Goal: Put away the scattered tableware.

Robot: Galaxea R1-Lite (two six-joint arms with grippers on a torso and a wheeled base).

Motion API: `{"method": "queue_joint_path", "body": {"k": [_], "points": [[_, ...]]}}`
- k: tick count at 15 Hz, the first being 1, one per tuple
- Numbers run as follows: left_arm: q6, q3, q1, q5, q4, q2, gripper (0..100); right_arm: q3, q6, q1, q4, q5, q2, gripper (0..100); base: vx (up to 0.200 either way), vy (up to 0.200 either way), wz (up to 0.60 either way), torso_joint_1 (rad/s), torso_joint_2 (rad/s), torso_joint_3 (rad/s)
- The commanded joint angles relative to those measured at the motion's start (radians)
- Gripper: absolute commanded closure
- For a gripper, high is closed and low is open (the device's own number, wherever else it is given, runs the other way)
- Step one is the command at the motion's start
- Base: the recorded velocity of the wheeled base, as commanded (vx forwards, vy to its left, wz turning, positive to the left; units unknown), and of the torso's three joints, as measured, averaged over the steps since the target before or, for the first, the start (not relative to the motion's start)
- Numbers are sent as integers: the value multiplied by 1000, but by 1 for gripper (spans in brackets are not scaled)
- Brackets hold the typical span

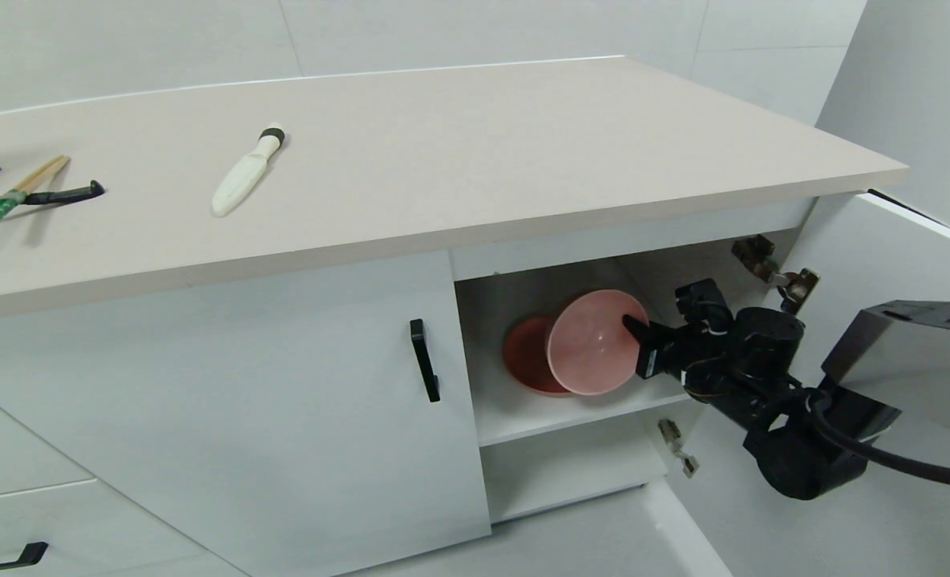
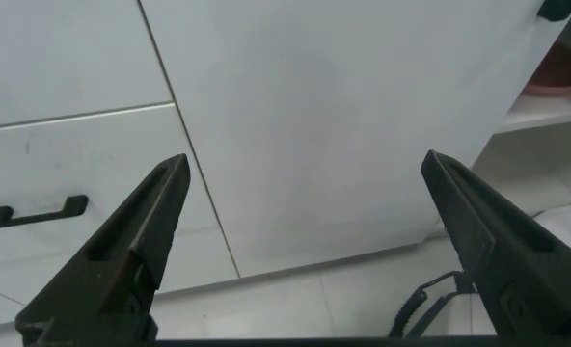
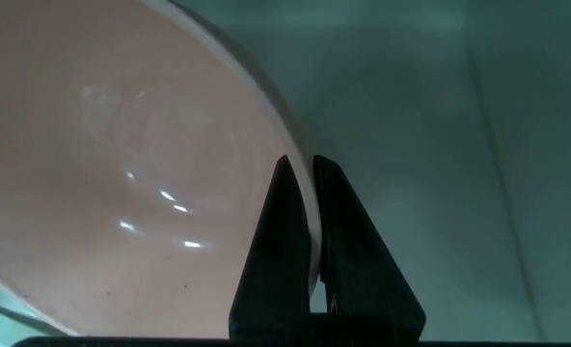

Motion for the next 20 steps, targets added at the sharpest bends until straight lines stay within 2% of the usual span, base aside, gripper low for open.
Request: {"method": "queue_joint_path", "body": {"k": [1,3,5,6,12,16,20], "points": [[-21,-2,0,3,-2,0,0,-73,0,1,58,0,6,100,0,0,0,0,0,0],[-24,-2,0,14,-2,0,0,-135,0,1,142,0,10,100,0,0,0,0,0,0],[-1,0,0,32,0,0,0,-181,0,1,183,0,20,100,0,0,0,0,0,0],[-1,0,0,32,0,0,0,-192,0,2,200,0,21,100,0,0,0,0,0,0],[-22,0,0,32,0,0,0,-233,0,31,263,-2,41,100,0,0,0,0,0,0],[-24,0,0,32,0,0,0,-313,0,31,322,-2,79,100,0,0,0,0,0,0],[-24,0,0,32,-2,0,0,-325,-2,31,322,-3,109,100,0,0,0,0,0,0]]}}
